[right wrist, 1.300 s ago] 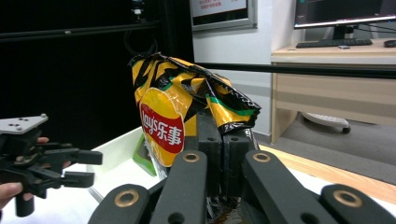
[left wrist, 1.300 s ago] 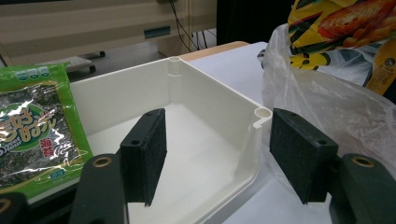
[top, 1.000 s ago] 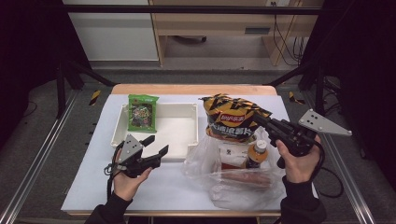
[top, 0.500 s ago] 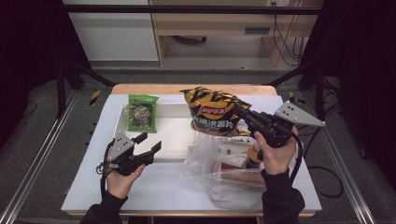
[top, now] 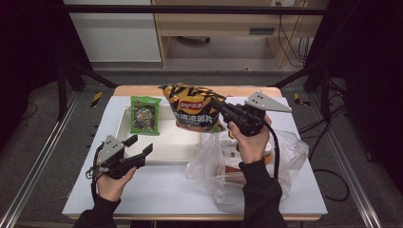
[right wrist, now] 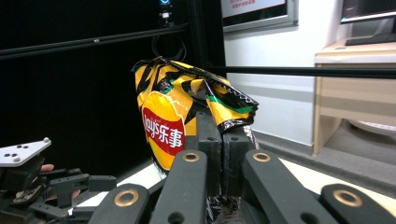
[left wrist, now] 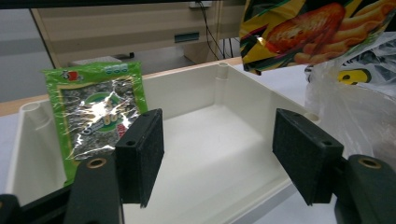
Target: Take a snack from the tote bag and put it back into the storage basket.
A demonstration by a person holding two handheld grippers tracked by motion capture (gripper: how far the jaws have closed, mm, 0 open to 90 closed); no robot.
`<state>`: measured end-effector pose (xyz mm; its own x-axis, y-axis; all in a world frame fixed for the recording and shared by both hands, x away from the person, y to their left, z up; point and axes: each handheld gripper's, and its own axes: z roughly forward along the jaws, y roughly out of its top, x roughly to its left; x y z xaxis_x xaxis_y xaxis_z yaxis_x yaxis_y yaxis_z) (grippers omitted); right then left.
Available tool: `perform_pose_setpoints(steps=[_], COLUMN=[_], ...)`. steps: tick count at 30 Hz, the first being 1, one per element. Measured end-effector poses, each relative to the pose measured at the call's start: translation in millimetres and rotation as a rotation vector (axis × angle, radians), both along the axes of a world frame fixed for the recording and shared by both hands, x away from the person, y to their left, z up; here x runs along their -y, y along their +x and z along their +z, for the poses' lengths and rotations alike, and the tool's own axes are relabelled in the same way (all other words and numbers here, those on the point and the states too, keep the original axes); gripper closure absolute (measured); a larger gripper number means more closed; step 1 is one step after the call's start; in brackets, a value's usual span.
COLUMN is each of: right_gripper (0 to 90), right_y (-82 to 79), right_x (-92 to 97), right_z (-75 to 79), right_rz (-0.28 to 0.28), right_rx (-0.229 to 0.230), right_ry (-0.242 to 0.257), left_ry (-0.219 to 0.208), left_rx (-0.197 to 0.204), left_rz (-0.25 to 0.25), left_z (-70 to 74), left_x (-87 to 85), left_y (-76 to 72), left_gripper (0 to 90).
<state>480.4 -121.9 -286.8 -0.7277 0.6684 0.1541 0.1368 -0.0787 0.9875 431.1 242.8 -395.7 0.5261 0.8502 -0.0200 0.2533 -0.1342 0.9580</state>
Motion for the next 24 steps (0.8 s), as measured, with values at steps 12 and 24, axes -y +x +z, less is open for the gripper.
perform_pose_setpoints(steps=[12,24], right_gripper=[89.4,89.4], right_y=[35.2,71.1], right_x=[-47.3,-74.4], right_z=[-9.8,-36.9], right_rz=[0.037,0.044], right_rx=[-0.027,-0.092], right_ry=[-0.011,-0.024], left_ry=[-0.004,-0.004], left_rx=[-0.024,-0.033], left_rz=[0.024,0.031], left_z=[-6.8,-9.7], left_x=[-13.0,-17.2], left_y=[1.1,3.6], left_gripper=[33.4,33.3])
